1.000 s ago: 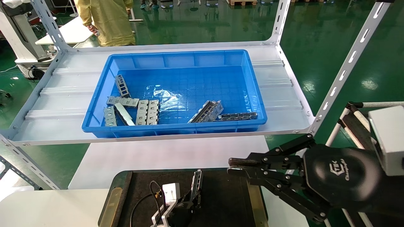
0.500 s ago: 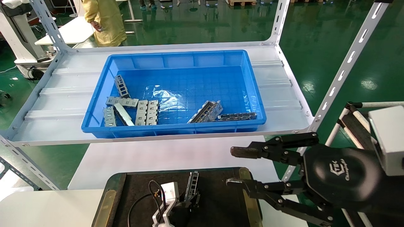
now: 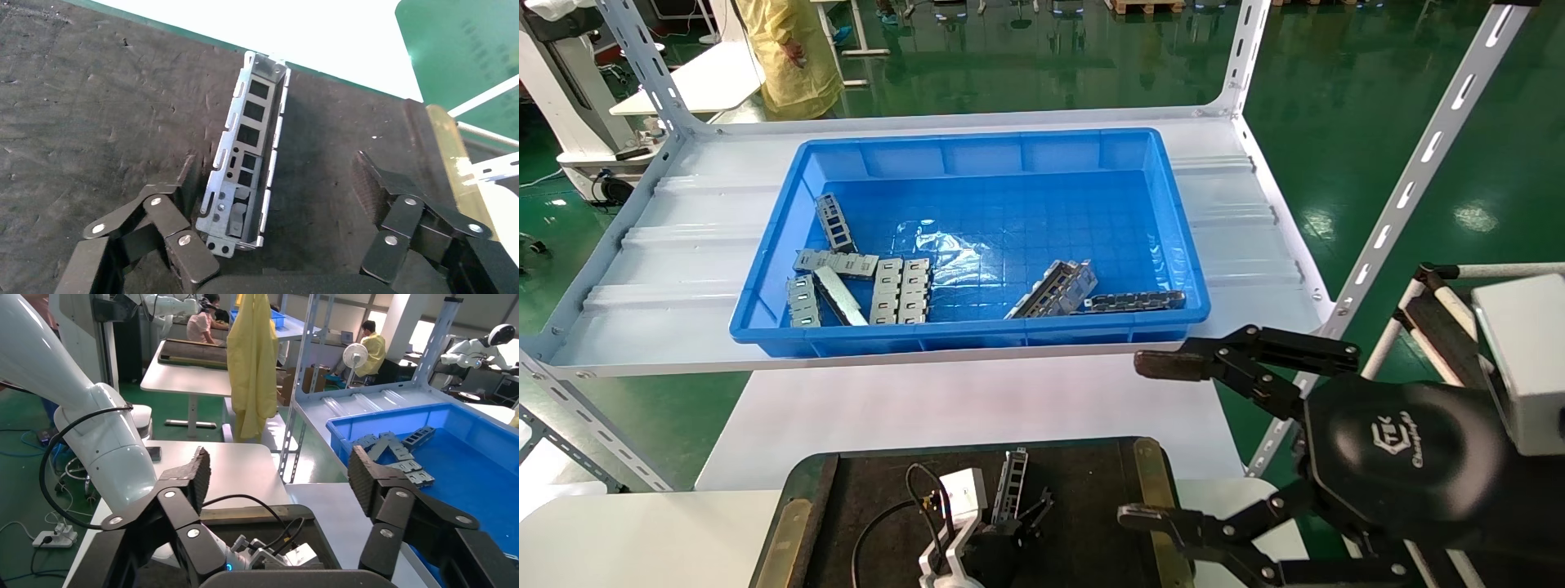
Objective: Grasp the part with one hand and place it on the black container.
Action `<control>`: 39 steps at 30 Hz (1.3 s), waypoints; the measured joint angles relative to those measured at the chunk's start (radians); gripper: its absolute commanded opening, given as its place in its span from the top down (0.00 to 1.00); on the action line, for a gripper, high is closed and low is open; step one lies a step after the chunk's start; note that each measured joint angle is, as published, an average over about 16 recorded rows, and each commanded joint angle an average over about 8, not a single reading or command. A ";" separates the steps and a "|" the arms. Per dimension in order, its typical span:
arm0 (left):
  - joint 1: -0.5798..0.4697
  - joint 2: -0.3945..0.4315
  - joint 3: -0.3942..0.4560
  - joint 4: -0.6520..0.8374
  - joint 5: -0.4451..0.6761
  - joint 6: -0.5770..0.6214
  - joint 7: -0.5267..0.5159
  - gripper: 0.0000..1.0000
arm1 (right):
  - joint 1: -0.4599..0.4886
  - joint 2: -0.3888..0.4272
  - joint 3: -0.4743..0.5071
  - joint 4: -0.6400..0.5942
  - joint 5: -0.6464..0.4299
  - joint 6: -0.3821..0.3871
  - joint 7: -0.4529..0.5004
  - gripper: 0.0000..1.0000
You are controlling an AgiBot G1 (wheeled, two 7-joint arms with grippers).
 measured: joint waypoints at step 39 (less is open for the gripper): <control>-0.022 -0.463 -0.194 -0.321 0.390 0.636 -0.157 0.00 | 0.000 0.000 -0.001 0.000 0.000 0.000 0.000 0.00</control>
